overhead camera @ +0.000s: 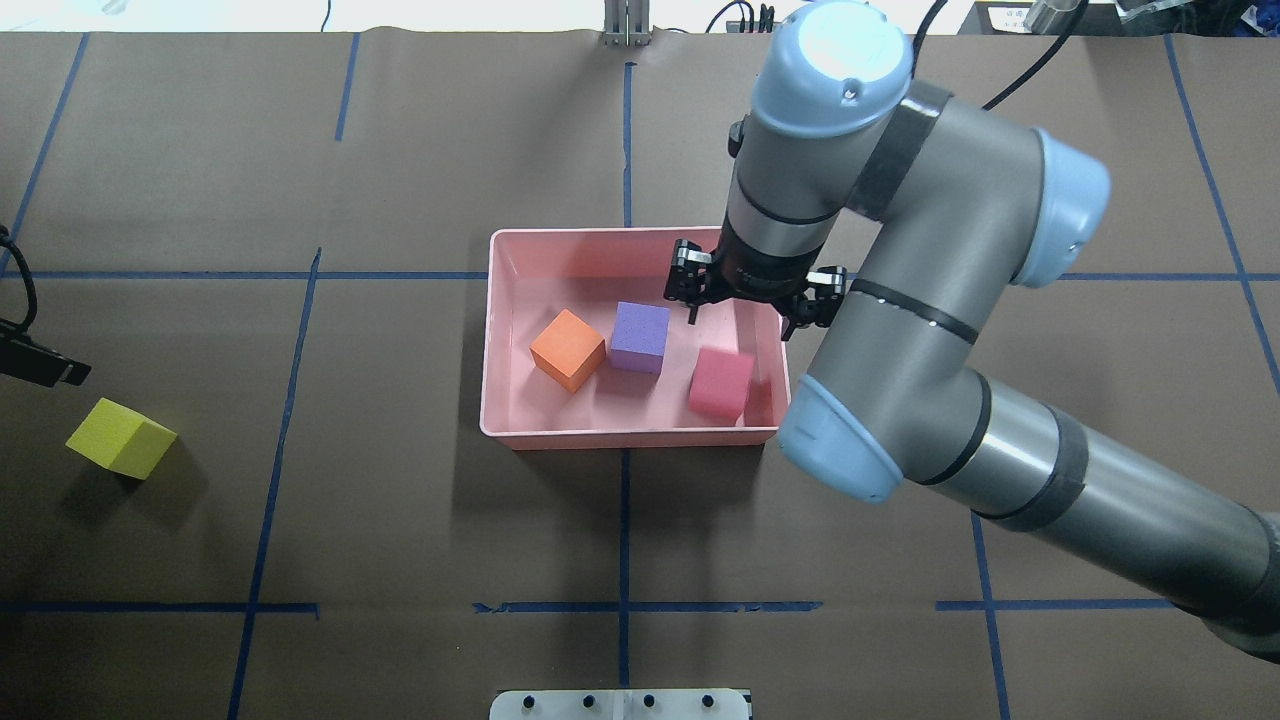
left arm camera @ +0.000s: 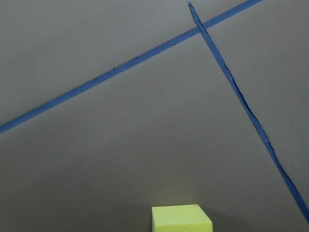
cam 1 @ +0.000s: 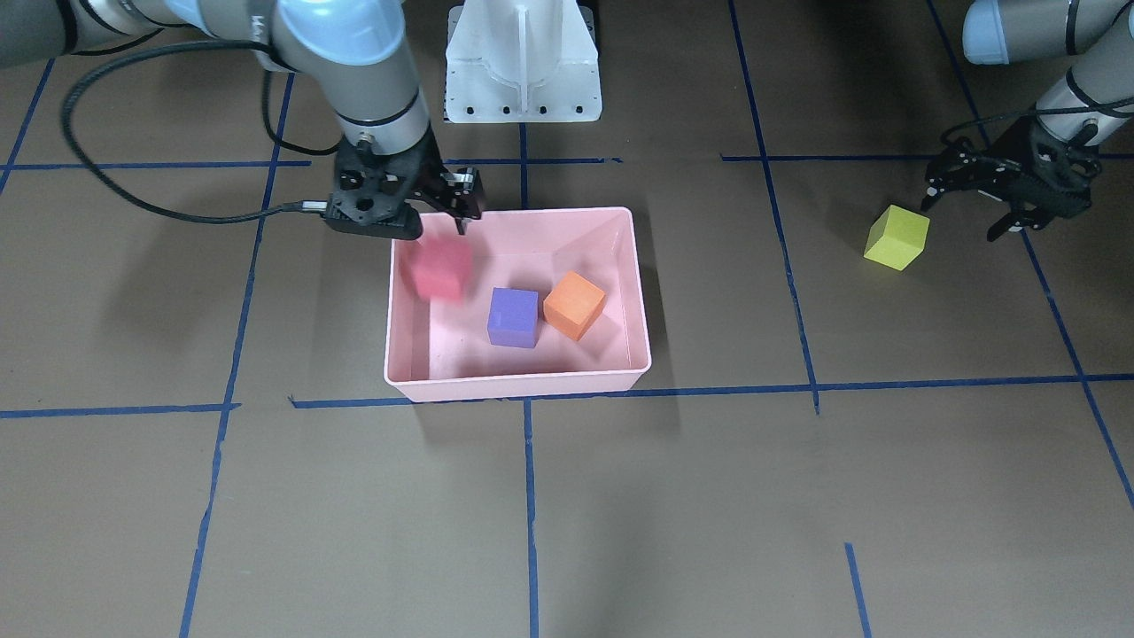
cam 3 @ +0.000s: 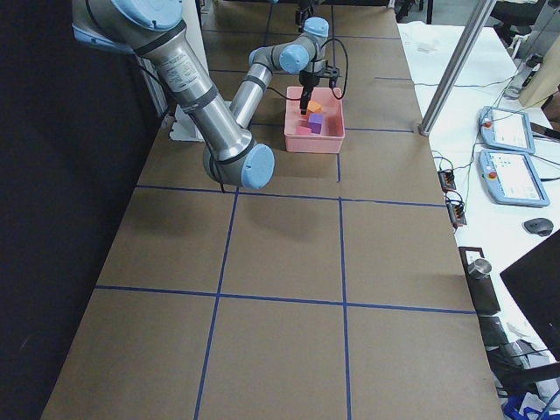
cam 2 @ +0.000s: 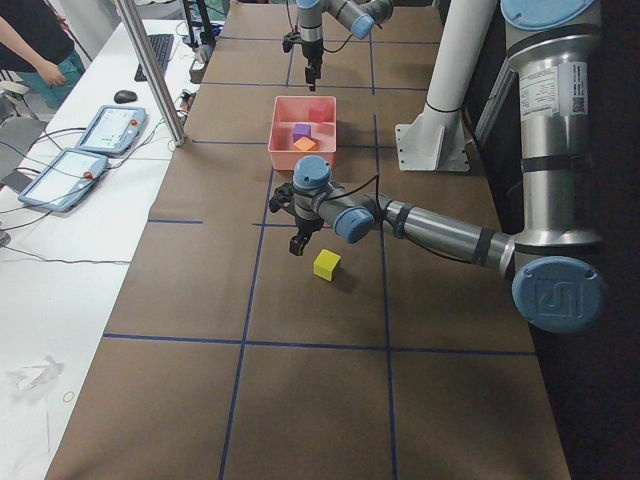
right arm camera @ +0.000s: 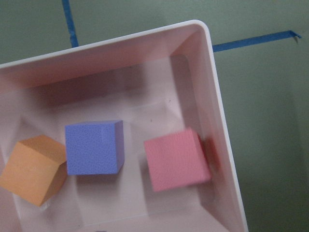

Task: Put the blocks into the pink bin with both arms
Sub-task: 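Place the pink cube in the bin beside the purple cube, right gripper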

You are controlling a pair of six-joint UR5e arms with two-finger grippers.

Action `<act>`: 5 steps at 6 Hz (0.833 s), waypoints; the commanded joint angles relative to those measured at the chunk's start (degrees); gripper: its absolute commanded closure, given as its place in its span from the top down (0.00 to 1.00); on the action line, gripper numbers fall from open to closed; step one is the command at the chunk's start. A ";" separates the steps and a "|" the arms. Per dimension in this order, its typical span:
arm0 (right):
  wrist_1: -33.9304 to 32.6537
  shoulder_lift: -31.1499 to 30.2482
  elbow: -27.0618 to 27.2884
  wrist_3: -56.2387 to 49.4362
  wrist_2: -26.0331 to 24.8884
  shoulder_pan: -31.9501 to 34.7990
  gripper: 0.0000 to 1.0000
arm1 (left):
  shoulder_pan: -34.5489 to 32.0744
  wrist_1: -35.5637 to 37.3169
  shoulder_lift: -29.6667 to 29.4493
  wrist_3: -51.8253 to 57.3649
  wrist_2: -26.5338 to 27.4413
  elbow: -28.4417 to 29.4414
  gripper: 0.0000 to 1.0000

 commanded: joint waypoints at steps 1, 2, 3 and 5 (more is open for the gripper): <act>1.18 -0.17 -0.54 -1.25 0.82 1.22 1.00 | 0.51 -3.02 0.30 -1.88 -0.05 -0.02 1.00; 1.10 -1.48 -0.28 -7.19 4.49 4.37 1.00 | 2.07 -3.57 0.65 -3.10 2.74 -0.02 1.00; 1.10 -3.67 0.51 -11.60 6.09 6.57 1.00 | 6.70 -5.23 2.66 -3.64 9.12 0.33 1.00; 1.27 -5.18 1.48 -11.99 6.11 7.39 1.00 | 15.06 -9.28 3.82 -12.32 15.83 1.38 1.00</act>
